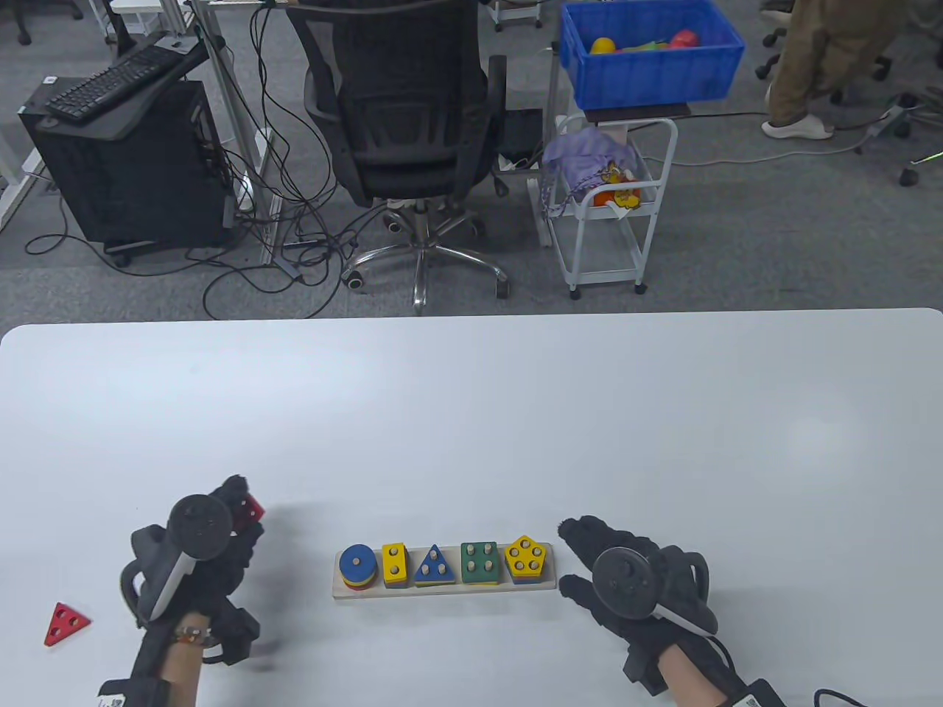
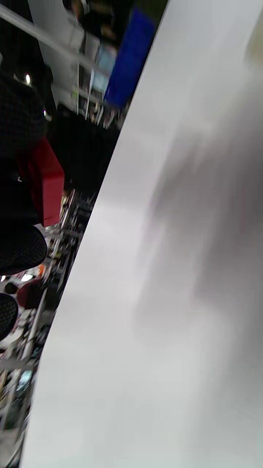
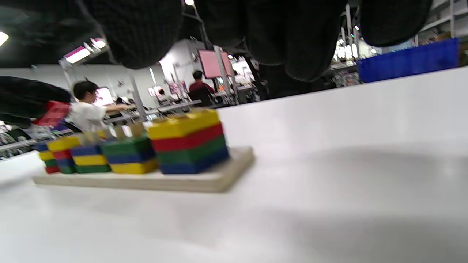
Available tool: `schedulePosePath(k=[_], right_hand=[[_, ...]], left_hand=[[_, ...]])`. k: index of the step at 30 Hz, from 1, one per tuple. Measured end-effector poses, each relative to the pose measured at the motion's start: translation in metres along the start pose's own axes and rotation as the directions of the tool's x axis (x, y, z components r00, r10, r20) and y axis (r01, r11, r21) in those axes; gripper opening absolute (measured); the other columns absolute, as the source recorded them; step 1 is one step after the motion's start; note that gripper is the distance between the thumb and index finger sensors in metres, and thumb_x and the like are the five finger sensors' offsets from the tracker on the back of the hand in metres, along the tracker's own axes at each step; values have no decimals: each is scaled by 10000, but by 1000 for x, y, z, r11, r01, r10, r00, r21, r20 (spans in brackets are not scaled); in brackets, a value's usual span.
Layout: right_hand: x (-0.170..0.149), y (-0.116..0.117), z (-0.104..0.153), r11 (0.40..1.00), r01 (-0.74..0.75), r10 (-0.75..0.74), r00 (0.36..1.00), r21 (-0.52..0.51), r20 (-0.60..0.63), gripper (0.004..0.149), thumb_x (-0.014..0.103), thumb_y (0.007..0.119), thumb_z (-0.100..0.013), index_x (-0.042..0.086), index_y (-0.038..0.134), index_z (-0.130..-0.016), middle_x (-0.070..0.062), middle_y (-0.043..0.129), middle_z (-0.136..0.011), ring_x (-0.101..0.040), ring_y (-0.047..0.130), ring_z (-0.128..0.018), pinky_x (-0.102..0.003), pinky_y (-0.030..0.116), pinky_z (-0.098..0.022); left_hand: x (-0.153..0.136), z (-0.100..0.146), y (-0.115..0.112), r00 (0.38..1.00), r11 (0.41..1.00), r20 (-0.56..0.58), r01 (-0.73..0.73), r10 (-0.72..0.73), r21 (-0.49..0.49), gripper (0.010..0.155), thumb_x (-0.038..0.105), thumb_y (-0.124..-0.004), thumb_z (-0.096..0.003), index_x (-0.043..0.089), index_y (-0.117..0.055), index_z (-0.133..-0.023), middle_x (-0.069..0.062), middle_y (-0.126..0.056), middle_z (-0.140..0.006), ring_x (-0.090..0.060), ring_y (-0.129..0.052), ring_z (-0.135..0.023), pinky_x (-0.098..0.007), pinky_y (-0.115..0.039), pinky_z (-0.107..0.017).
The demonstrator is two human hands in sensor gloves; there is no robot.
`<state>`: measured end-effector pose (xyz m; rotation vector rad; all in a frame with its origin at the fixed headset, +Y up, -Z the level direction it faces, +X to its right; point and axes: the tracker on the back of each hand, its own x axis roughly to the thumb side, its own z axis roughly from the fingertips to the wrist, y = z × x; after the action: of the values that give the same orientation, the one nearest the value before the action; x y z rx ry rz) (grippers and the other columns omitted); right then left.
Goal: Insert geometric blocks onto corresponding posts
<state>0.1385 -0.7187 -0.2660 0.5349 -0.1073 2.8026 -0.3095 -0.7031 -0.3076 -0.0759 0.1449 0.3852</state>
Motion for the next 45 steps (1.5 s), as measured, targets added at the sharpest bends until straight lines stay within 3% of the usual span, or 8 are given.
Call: schedulePosePath(k=[5, 13, 24, 29, 33, 37, 41, 45], right_hand=[[37, -2, -1, 995, 25, -12, 992, -101, 127, 729, 476, 792, -439, 174, 525, -1046, -167, 645, -1054, -413, 811, -863, -676, 669, -586], [91, 5, -1, 975, 68, 3, 948, -213, 320, 844, 471, 846, -404, 145, 428, -1061, -181, 572, -1070, -393, 793, -890, -668, 676, -591], [103, 3, 5, 928, 102, 46, 924, -359, 380, 749, 430, 866, -401, 155, 536, -1014, -143, 720, -983, -361, 842, -845, -646, 710, -564], [95, -4, 1, 927, 153, -19, 931, -341, 365, 740, 443, 887, -377, 171, 585, -996, -118, 770, -953, -353, 865, -807, -649, 708, -560], [84, -4, -19, 955, 65, 25, 954, -288, 297, 735, 452, 876, -378, 129, 628, -990, -157, 798, -924, -387, 870, -770, -671, 685, -565], [80, 6, -39, 992, -64, 89, 963, -105, 255, 717, 452, 870, -376, 136, 661, -986, -160, 808, -922, -403, 863, -768, -692, 660, -581], [83, 20, -54, 969, -245, 236, 944, 13, 230, 703, 466, 865, -372, 171, 678, -982, -126, 813, -931, -386, 860, -784, -698, 651, -591], [85, 30, -65, 951, -295, 269, 937, 92, 224, 697, 468, 872, -369, 204, 676, -984, -94, 814, -945, -385, 838, -824, -706, 634, -604]], left_hand=[[60, 20, -23, 921, 929, 216, -266, 323, -257, 676, 488, -772, -493, 361, -496, -1097, 72, -650, -1168, -222, -673, -1102, -569, -542, -801], [105, 45, -68, 643, 547, 103, -542, 759, -638, 678, 498, -769, -505, 330, -491, -1101, 52, -655, -1160, -226, -686, -1088, -567, -532, -801], [125, 59, -90, 492, 262, -58, -557, 869, -788, 719, 498, -726, -535, 252, -393, -1123, 25, -626, -1163, -229, -681, -1086, -560, -521, -808], [124, 57, -86, 511, 317, -13, -553, 859, -770, 722, 494, -727, -530, 268, -397, -1131, 20, -576, -1197, -262, -594, -1133, -589, -477, -813], [110, 48, -57, 662, 662, 270, -456, 699, -595, 674, 515, -701, -529, 338, -442, -1125, 26, -481, -1234, -277, -541, -1155, -593, -457, -818], [81, 39, -32, 826, 875, 343, -324, 447, -360, 659, 535, -678, -532, 342, -465, -1125, 20, -502, -1236, -291, -536, -1159, -606, -451, -815], [47, 22, -19, 963, 985, 256, -46, 88, -166, 687, 556, -676, -522, 367, -432, -1135, 12, -422, -1262, -317, -434, -1188, -617, -400, -828], [17, 8, -15, 953, 959, 122, 283, -278, -25, 681, 558, -676, -515, 380, -440, -1129, 27, -429, -1264, -300, -435, -1196, -626, -386, -830]])
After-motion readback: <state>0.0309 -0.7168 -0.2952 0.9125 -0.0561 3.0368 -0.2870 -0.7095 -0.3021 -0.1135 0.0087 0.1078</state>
